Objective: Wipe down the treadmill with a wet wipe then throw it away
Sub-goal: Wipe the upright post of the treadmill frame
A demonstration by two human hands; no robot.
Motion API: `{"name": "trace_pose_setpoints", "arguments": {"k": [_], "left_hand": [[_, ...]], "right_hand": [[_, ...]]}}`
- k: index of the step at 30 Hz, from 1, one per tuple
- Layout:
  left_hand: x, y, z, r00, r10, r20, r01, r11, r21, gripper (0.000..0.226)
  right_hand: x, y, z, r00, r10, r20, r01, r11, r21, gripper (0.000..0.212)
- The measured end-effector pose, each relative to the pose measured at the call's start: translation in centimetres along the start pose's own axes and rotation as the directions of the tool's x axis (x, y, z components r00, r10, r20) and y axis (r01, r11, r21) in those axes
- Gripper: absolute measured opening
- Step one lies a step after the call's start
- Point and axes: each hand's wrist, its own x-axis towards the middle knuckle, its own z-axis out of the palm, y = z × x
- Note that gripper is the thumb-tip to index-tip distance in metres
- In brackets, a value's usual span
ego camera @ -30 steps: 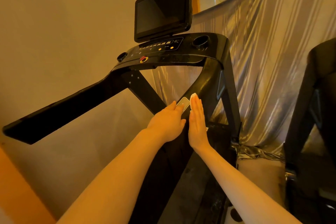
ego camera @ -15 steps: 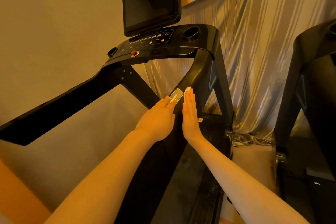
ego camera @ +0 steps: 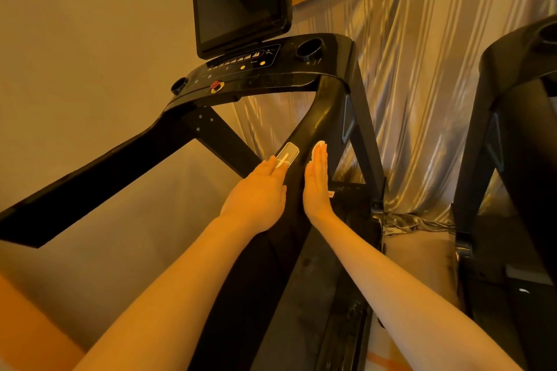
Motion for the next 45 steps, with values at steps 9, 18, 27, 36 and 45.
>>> {"name": "trace_pose_setpoints", "arguments": {"k": [9,18,27,36,45], "left_hand": [[0.0,-0.1,0.2,1.000,0.007,-0.012,-0.006,1.000,0.024,0.054],[0.1,0.0,0.2,1.000,0.000,-0.014,0.001,0.999,0.043,0.053],[0.0,0.1,0.3,1.000,-0.006,-0.011,0.007,0.999,0.048,0.053],[-0.2,0.1,0.0,1.000,0.003,-0.014,-0.002,0.998,0.060,0.053],[-0.3,0.2,-0.1,1.000,-0.001,-0.002,0.001,0.999,0.048,0.053]], "right_hand": [[-2.6,1.8,0.8,0.998,-0.051,-0.021,0.051,0.998,0.021,0.049],[-1.0,2.0,0.0,0.995,0.095,-0.018,-0.095,0.995,0.004,0.064],[-2.2,3.0,-0.2,0.995,0.096,-0.013,-0.096,0.995,-0.025,0.054],[-2.1,3.3,-0.6,0.983,0.183,0.001,-0.182,0.983,0.032,0.065],[-2.5,3.6,-0.8,0.976,0.216,0.001,-0.215,0.975,0.054,0.061]]}}
